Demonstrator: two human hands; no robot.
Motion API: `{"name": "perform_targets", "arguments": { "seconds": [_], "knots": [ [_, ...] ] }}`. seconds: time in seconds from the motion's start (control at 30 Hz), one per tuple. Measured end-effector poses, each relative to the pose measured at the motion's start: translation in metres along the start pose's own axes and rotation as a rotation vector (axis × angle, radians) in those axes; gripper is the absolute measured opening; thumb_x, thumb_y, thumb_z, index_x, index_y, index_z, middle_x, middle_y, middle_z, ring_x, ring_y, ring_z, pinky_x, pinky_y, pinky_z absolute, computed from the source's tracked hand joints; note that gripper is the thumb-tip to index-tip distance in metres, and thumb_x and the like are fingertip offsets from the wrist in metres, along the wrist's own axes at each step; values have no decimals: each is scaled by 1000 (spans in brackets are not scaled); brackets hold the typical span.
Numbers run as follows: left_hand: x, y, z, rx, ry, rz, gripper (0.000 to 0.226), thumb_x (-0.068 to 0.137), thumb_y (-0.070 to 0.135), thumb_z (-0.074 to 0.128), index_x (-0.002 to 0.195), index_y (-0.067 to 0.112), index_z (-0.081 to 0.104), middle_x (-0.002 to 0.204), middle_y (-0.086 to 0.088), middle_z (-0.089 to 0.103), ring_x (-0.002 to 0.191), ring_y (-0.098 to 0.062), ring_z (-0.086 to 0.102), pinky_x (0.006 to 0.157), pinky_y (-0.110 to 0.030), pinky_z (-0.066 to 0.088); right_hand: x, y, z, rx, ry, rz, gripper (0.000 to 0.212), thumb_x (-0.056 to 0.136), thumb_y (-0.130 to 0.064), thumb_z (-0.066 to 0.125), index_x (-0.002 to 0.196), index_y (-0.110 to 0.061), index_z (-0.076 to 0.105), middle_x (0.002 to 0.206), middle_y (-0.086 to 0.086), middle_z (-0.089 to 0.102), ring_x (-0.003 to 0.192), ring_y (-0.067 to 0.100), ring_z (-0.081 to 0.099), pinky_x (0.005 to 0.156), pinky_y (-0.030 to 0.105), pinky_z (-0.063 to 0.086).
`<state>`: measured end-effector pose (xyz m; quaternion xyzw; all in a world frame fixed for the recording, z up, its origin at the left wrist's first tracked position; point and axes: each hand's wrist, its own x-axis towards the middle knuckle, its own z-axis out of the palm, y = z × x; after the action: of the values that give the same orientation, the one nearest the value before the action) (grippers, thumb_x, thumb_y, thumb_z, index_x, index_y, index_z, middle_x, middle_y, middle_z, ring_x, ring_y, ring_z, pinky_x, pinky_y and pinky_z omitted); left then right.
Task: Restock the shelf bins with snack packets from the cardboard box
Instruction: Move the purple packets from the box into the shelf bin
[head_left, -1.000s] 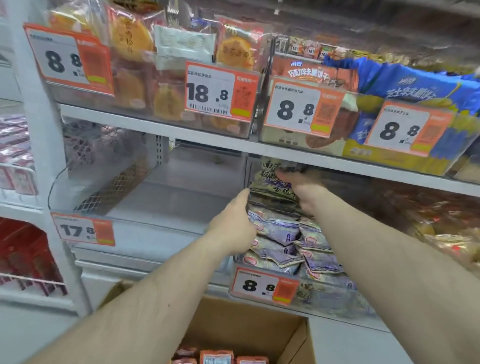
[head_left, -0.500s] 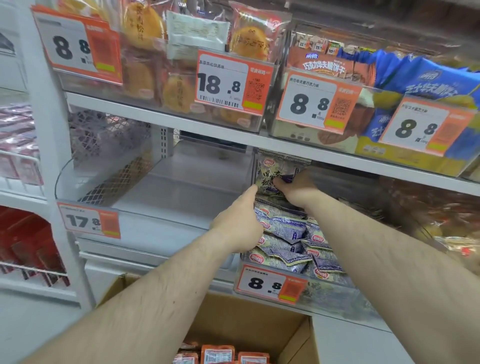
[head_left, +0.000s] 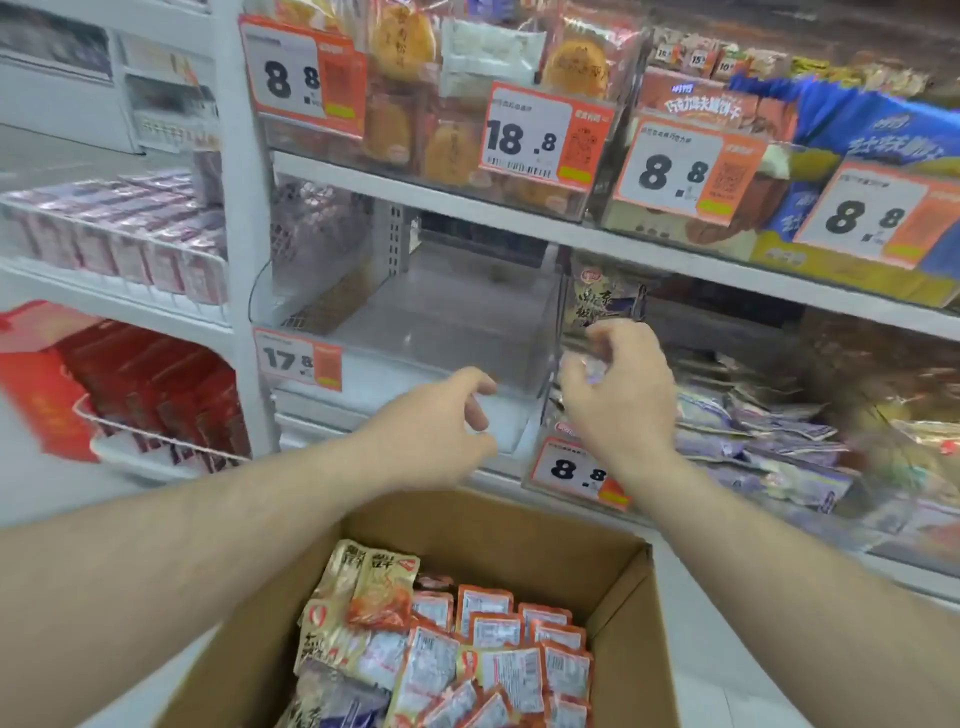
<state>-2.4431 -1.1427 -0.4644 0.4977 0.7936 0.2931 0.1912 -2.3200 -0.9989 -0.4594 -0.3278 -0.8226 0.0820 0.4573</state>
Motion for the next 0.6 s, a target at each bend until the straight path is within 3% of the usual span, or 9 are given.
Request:
{"name": "perform_targets", "arguments": {
  "seconds": [0.07, 0.13, 0.23, 0.3, 0.37, 0.5, 0.6],
  "knots": [
    [-18, -25, 2, 102, -110, -30, 44, 86, 20, 60, 129, 25, 53, 103, 14, 65, 84, -8, 60, 74, -21, 43, -51, -23, 4, 134, -96, -101, 7, 78, -20, 61, 80, -13, 64, 73, 0, 63, 69, 20, 56, 66, 32, 40],
    [-30, -47, 3, 196, -204, -71, 39, 86, 18, 59, 125, 23, 59, 103, 9, 67, 97, -14, 63, 81, -23, 48, -95, -32, 24, 158, -332, -19, 8, 78, -20, 62, 70, -18, 62, 63, -3, 60, 64, 22, 57, 61, 32, 43],
    [-43, -77, 10, 135, -257, -173, 29, 86, 18, 60, 115, 24, 64, 104, 4, 72, 98, -17, 67, 85, -28, 55, -150, -34, 62, 109, -841, 213, 9, 80, -20, 65, 72, -22, 63, 67, -9, 60, 69, 17, 59, 63, 26, 45],
    [-52, -95, 19, 46, -259, -227, 19, 86, 19, 62, 103, 28, 62, 97, 5, 72, 91, -17, 68, 82, -30, 57, -185, -32, 91, 76, -1163, 393, 9, 83, -24, 66, 76, -19, 65, 71, -5, 61, 65, 14, 57, 57, 21, 43],
    [-56, -109, 28, 86, -319, -210, 18, 88, 20, 62, 104, 27, 62, 93, 11, 66, 91, -13, 64, 81, -25, 51, -220, -35, 113, 41, -1411, 466, 18, 85, -29, 68, 79, -14, 60, 76, 3, 59, 67, 19, 55, 61, 26, 42],
    [-54, -121, 28, 131, -350, -179, 24, 92, 21, 61, 115, 23, 65, 91, 15, 58, 95, -10, 57, 80, -22, 43, -280, -54, 143, -88, -1589, 302, 46, 75, -46, 76, 95, -6, 64, 88, 13, 64, 75, 21, 54, 67, 37, 52],
    [-54, -128, 26, 121, -365, -187, 22, 92, 21, 61, 114, 22, 66, 91, 15, 58, 95, -11, 57, 81, -24, 46, -306, -61, 157, -106, -1607, 259, 33, 81, -35, 73, 88, -6, 58, 82, 9, 57, 70, 23, 53, 58, 32, 44]
  ]
}}
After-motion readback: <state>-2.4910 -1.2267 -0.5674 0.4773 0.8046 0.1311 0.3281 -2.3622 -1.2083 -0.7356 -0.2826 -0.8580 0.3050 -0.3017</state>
